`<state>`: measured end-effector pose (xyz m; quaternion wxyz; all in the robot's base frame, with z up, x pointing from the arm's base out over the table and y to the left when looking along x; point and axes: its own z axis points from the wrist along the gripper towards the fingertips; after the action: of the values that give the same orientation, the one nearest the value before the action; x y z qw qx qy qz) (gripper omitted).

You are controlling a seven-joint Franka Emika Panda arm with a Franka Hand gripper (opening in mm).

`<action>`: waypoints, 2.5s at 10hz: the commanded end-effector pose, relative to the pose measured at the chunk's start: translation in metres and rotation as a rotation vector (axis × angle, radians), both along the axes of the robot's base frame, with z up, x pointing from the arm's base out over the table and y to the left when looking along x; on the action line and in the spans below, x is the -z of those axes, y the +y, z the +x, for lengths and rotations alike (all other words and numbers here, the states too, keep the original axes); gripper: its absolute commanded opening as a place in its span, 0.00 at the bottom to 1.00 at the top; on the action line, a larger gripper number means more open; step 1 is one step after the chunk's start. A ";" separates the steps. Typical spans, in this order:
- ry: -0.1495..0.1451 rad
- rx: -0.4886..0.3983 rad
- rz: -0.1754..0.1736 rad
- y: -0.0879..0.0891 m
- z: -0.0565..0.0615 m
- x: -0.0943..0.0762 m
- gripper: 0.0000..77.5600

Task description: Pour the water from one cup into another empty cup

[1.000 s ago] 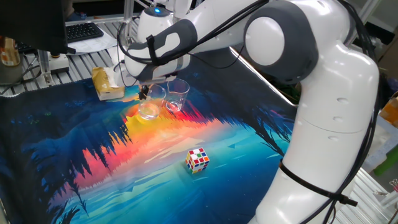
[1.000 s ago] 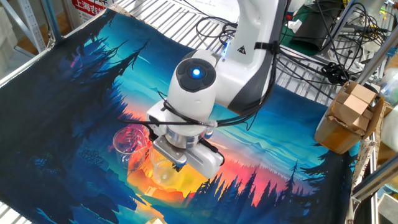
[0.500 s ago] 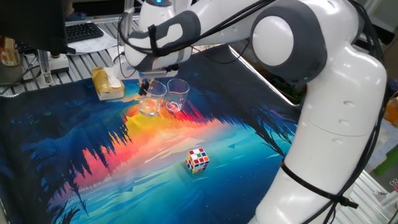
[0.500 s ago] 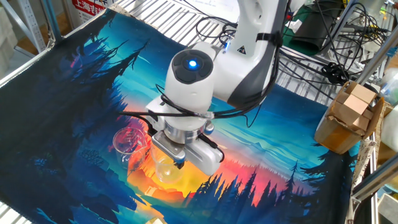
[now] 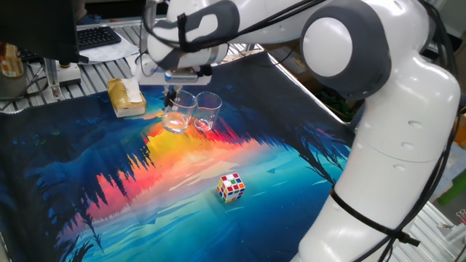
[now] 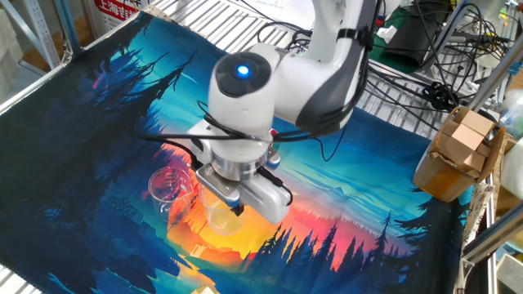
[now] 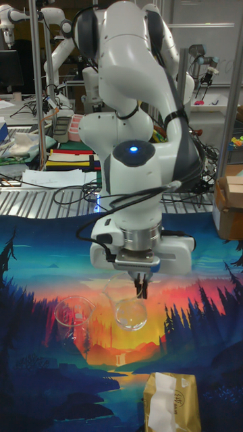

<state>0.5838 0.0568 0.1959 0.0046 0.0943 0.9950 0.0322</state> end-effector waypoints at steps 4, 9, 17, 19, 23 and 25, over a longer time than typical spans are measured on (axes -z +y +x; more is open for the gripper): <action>0.030 0.002 0.095 -0.019 0.004 -0.017 0.02; 0.055 0.010 0.185 -0.026 0.007 -0.016 0.02; 0.098 -0.009 0.289 -0.035 0.012 -0.020 0.02; 0.110 -0.003 0.314 -0.036 0.013 -0.020 0.02; 0.126 0.010 0.377 -0.039 0.013 -0.020 0.02; 0.131 0.002 0.387 -0.042 0.013 -0.020 0.02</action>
<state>0.5954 0.0179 0.2130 -0.0755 0.0988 0.9694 0.2116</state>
